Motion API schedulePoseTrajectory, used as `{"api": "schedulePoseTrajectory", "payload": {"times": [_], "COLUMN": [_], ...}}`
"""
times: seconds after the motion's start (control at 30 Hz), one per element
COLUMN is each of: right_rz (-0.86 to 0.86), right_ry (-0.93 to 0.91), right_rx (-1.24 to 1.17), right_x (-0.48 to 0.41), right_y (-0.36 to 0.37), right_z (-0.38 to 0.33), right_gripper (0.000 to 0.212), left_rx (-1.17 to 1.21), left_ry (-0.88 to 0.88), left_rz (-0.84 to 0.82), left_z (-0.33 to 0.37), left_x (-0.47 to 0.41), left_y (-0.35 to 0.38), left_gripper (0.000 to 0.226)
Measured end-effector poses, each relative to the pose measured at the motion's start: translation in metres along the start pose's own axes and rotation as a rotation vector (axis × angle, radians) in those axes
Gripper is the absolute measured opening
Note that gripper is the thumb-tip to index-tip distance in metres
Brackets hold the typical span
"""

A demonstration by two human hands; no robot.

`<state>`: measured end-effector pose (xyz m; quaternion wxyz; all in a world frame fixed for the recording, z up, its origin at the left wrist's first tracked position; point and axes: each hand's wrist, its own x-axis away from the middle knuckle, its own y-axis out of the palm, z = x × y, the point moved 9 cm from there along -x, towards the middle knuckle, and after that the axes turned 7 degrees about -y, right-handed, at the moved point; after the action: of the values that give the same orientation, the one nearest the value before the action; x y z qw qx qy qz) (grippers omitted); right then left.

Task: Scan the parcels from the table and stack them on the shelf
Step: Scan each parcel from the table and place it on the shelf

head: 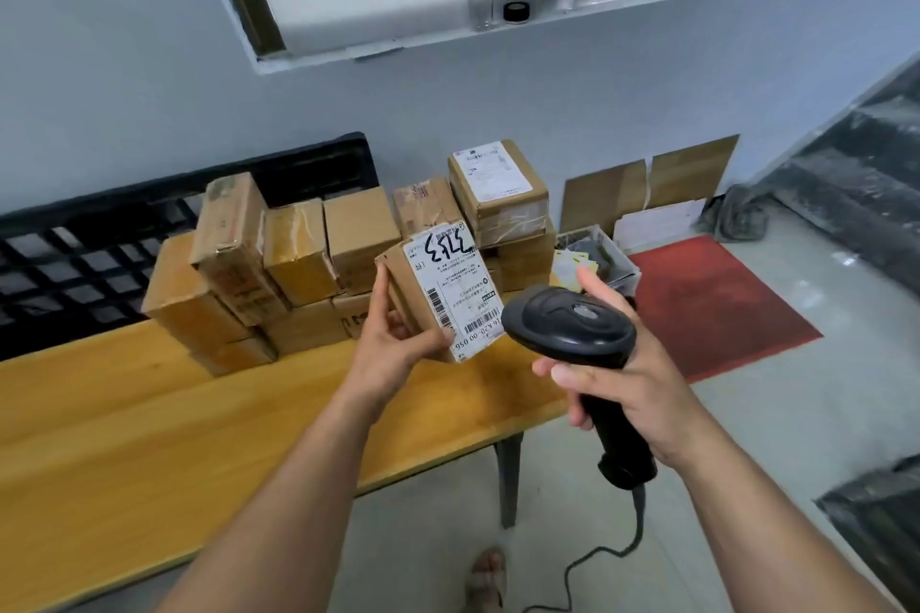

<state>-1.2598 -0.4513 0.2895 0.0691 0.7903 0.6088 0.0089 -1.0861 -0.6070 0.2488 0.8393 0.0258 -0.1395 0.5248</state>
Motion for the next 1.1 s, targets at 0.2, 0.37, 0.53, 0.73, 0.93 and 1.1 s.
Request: {"api": "schedulePoseTrajectory", "payload": {"times": [0.2,0.37,0.53,0.73,0.93,1.1], "right_rz": [-0.166,-0.271,-0.348,-0.427,-0.486,-0.553], "right_ry": [-0.108,-0.15,-0.15,-0.14,-0.159,-0.178], "right_rx": [-0.1,-0.122,-0.1,-0.045,0.045,0.071], "right_x": [0.03,0.05,0.06,0.07,0.077,0.082], "right_y": [0.053,0.086,0.115,0.145,0.185,0.239], "right_z": [-0.043,-0.061,-0.064,-0.06,-0.061,-0.063], "right_gripper": [0.111,0.112,0.111,0.11,0.104,0.106], "left_rx": [-0.059,-0.073,-0.109,-0.129,-0.133,-0.123], "left_ry": [0.132,0.169,0.176,0.204,0.199,0.217], "left_rz": [0.196,0.302,0.412,0.498,0.561,0.601], "left_z": [0.034,0.044,0.048,0.049,0.043,0.032], "left_x": [0.054,0.098,0.137,0.172,0.203,0.24], "left_y": [-0.069,-0.119,-0.159,-0.193,-0.236,-0.285], "left_gripper": [0.115,0.12,0.121,0.119,0.117,0.121]}}
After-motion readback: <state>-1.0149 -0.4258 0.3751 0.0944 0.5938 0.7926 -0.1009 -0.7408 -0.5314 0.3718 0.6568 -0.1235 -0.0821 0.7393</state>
